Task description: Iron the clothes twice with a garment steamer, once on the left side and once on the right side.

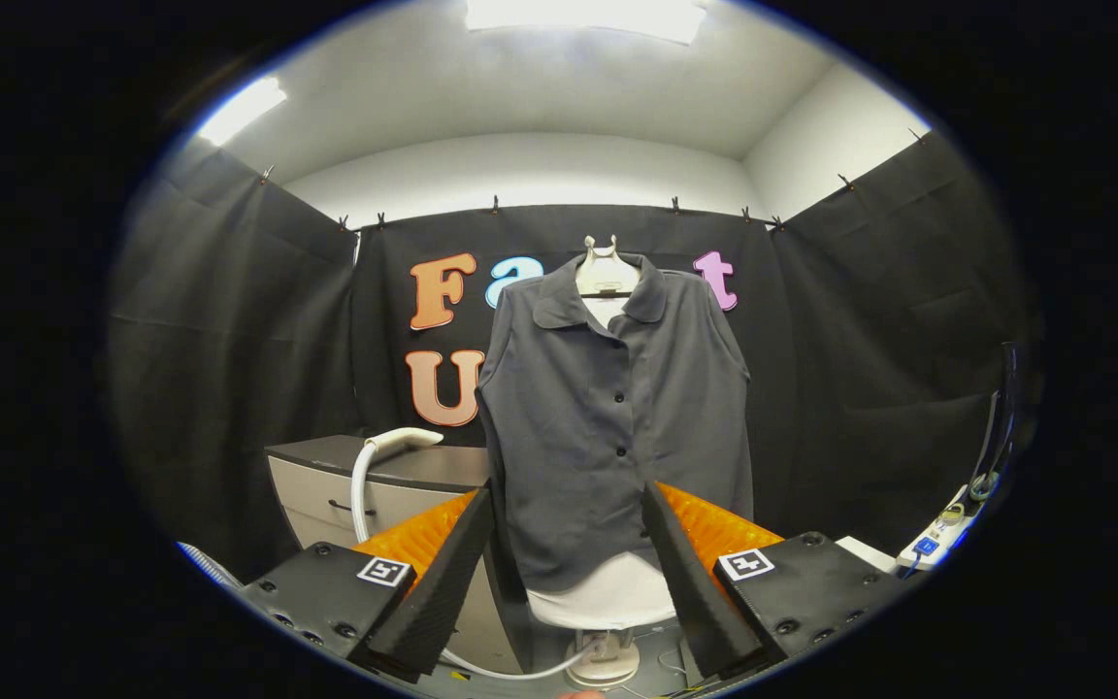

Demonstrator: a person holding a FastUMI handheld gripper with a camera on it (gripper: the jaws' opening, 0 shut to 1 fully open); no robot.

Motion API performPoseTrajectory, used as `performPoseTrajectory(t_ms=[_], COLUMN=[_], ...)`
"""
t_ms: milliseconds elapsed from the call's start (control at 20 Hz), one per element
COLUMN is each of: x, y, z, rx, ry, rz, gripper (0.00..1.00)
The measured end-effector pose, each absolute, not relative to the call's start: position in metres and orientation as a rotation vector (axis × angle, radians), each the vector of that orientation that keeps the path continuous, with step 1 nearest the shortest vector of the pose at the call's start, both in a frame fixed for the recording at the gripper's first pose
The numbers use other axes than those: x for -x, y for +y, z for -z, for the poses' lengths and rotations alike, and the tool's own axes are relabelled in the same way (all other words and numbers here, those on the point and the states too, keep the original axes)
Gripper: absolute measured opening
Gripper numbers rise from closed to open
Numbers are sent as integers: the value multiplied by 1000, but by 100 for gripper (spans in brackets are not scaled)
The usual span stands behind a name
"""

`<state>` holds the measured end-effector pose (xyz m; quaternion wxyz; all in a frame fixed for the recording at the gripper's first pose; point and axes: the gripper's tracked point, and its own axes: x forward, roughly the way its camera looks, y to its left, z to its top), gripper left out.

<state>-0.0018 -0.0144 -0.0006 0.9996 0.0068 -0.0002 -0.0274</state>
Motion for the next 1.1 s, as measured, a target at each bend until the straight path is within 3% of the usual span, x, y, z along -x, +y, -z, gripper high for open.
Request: performPoseTrajectory(t_ms=[1100], x=[-13], y=[3], z=[-3], rx=[-3], ry=[9], rz=[39], gripper=[99])
